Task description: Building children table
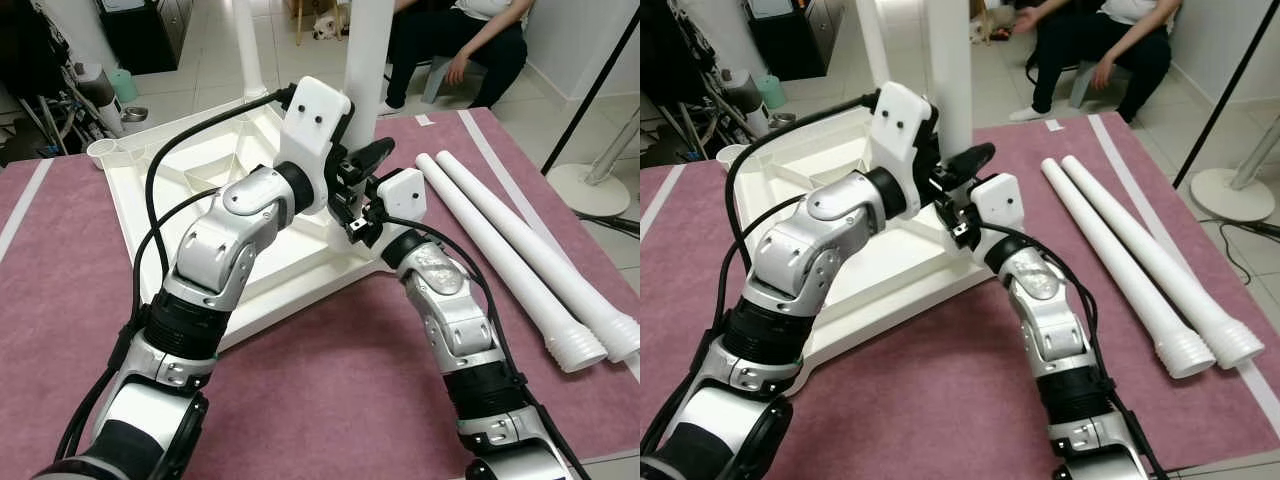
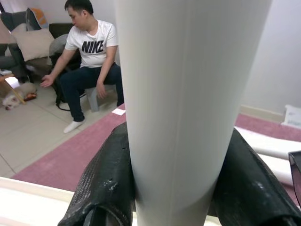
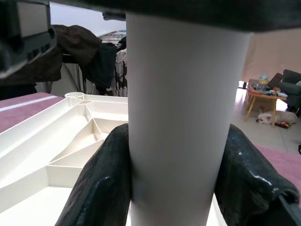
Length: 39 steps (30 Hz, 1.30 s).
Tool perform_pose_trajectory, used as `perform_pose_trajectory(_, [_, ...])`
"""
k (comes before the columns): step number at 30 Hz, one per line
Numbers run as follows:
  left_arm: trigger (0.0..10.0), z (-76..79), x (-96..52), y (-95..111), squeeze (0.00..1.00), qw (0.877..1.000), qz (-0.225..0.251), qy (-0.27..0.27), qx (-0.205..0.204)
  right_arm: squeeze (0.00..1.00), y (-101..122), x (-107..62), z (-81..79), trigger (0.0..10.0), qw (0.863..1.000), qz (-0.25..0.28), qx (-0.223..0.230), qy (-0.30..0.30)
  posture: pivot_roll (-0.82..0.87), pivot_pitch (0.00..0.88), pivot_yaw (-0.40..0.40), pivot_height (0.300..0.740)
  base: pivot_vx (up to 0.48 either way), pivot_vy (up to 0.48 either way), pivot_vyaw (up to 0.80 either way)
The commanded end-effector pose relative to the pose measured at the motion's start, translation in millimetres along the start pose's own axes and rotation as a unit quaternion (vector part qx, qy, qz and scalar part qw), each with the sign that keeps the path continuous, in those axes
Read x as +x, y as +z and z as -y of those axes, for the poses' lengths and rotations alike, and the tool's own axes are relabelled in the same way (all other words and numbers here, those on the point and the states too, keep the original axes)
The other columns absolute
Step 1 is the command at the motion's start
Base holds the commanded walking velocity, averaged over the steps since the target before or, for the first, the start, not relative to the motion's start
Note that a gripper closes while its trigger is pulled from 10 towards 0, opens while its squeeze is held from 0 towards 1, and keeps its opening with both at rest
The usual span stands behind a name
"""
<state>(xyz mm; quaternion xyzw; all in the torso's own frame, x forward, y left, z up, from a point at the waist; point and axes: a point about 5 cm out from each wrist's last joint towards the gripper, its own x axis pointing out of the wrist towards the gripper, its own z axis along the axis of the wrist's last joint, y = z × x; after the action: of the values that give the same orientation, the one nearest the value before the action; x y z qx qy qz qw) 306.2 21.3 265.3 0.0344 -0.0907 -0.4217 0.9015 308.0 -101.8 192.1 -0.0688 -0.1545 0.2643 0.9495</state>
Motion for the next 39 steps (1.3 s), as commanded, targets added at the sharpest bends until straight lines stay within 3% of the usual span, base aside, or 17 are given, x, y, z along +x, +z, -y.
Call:
perform_pose_trajectory(1, [10.0,5.2,-3.3,1.5,1.00,0.999,0.007,-0.030,0.011,0.00,4.4,4.0,0.0,0.0,1.000,0.006,0.006,0.002,-0.06,0.000,0.118,0.740,0.000,0.000,0.00])
perform_pose_trajectory(3, [10.0,6.3,-7.3,2.2,1.00,0.998,0.017,-0.048,-0.026,0.00,5.3,4.4,1.6,0.0,1.000,0.006,0.006,-0.004,-0.06,0.000,0.121,0.740,0.000,0.000,0.00])
perform_pose_trajectory(9, [10.0,2.1,-13.9,7.5,1.00,0.997,0.034,-0.048,-0.057,0.00,5.5,3.1,7.5,0.0,1.000,0.004,0.006,-0.017,-0.06,0.000,0.125,0.740,0.000,0.000,0.00])
perform_pose_trajectory(10, [10.0,-8.8,-23.9,8.1,0.92,0.996,0.034,-0.038,-0.076,0.00,5.6,-2.1,20.3,0.0,0.999,0.000,0.003,-0.038,-0.06,0.000,0.126,0.740,0.000,0.000,0.00])
perform_pose_trajectory(13, [10.0,-15.1,-29.2,7.8,0.92,0.996,0.031,-0.028,-0.083,0.00,6.0,-5.4,27.4,0.0,0.999,-0.003,0.002,-0.048,-0.06,0.000,0.126,0.740,0.000,0.000,0.00])
perform_pose_trajectory(14, [10.0,-31.1,-37.9,7.8,0.00,0.995,0.029,0.004,-0.100,0.00,6.9,-14.0,40.3,0.0,0.998,-0.010,-0.007,-0.063,-0.06,0.000,0.126,0.740,0.000,0.000,0.00])
perform_pose_trajectory(18, [10.0,-33.9,-39.3,7.8,0.00,0.994,0.030,0.011,-0.103,0.00,7.1,-15.7,42.2,0.0,0.998,-0.011,-0.009,-0.064,-0.06,0.000,0.126,0.740,0.000,0.000,0.00])
perform_pose_trajectory(19, [10.0,-43.8,-45.5,6.7,0.00,0.994,0.032,0.029,-0.103,0.00,8.6,-22.1,49.3,0.0,0.998,-0.016,-0.009,-0.068,-0.06,0.000,0.126,0.740,0.000,0.000,0.00])
perform_pose_trajectory(20, [10.0,-53.5,-51.7,3.4,0.00,0.994,0.023,0.048,-0.098,0.00,11.2,-29.0,54.9,3.4,0.998,-0.019,-0.015,-0.065,-0.06,0.000,0.126,0.740,0.000,0.000,0.00])
perform_pose_trajectory(21, [10.0,-53.5,-51.7,3.4,0.00,0.994,0.023,0.048,-0.098,0.00,11.2,-29.0,54.9,3.4,0.998,-0.019,-0.015,-0.065,-0.06,0.000,0.126,0.740,0.000,0.000,0.00])
perform_pose_trajectory(22, [10.0,-58.4,-57.7,-6.5,0.00,0.997,-0.013,0.056,-0.055,0.00,14.5,-35.7,58.9,10.0,0.998,-0.022,-0.021,-0.055,-0.06,0.000,0.128,0.740,0.000,0.000,0.00])
perform_pose_trajectory(24, [10.0,-51.2,-66.0,-40.2,0.00,0.990,-0.124,0.024,0.058,0.00,19.9,-42.8,60.6,10.0,0.999,-0.025,-0.026,-0.032,-0.06,0.000,0.128,0.740,0.000,0.000,0.00])
perform_pose_trajectory(25, [10.0,-40.9,-69.0,-57.4,0.00,0.983,-0.166,-0.010,0.081,0.00,21.1,-43.6,59.6,10.0,0.999,-0.027,-0.028,-0.023,-0.07,0.000,0.128,0.740,0.000,0.000,0.00])
perform_pose_trajectory(30, [10.0,-21.1,-70.4,-79.6,0.00,0.974,-0.207,-0.058,0.076,0.00,21.8,-42.9,55.9,10.0,0.999,-0.030,-0.026,-0.007,-0.07,0.000,0.131,0.740,0.000,0.000,0.00])
perform_pose_trajectory(32, [10.0,1.7,-66.0,-97.6,0.00,0.968,-0.229,-0.096,0.045,0.00,20.2,-41.6,52.0,10.0,0.999,-0.037,-0.025,0.006,-0.07,0.000,0.131,0.740,0.000,0.000,0.00])
perform_pose_trajectory(34, [10.0,1.7,-66.0,-97.6,0.00,0.968,-0.229,-0.096,0.045,0.00,20.2,-41.6,52.0,10.0,0.999,-0.037,-0.025,0.006,-0.07,0.000,0.131,0.740,0.000,0.000,0.00])
perform_pose_trajectory(39, [10.0,25.2,-55.6,-114.5,0.00,0.960,-0.246,-0.131,0.018,0.00,16.7,-35.1,51.0,10.0,0.999,-0.042,-0.023,0.010,-0.08,0.000,0.136,0.740,0.000,0.000,0.00])
